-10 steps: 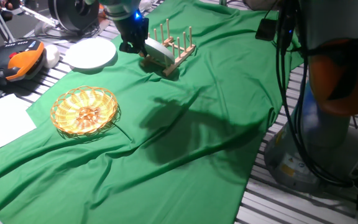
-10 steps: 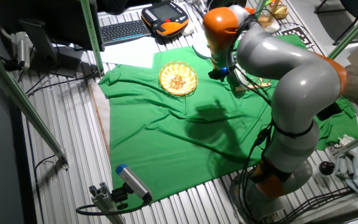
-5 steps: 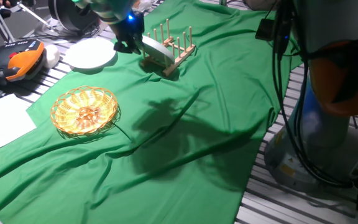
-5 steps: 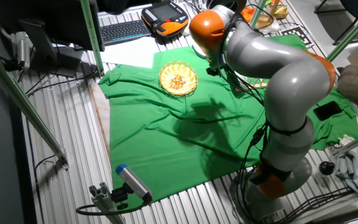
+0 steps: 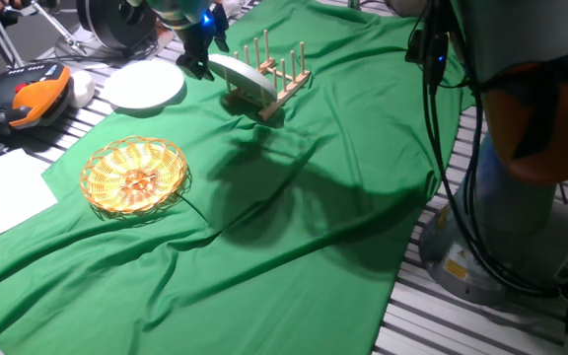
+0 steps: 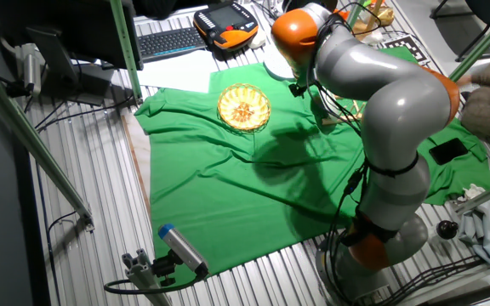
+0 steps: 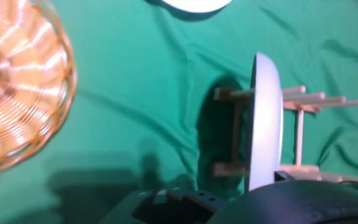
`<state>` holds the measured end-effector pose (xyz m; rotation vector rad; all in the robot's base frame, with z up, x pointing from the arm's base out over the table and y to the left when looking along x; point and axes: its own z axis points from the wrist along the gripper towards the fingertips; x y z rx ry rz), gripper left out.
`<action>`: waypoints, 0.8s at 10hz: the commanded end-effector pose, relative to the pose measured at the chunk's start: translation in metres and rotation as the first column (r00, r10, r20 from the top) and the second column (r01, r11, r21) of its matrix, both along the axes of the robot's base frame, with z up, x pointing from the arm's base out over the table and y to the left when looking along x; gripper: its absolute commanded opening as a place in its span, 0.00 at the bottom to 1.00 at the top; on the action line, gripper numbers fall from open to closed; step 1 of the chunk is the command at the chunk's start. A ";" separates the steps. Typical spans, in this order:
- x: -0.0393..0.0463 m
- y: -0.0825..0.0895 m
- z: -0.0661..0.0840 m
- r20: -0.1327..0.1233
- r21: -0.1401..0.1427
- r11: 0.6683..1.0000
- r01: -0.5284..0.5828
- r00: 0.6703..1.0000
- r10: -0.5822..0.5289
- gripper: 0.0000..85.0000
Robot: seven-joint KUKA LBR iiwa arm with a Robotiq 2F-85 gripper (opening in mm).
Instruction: Take the dish off the dish rack
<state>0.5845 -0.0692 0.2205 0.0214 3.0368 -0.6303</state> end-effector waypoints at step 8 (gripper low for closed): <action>0.0285 -0.058 -0.029 0.013 0.013 0.994 -0.109 0.994 0.109 0.80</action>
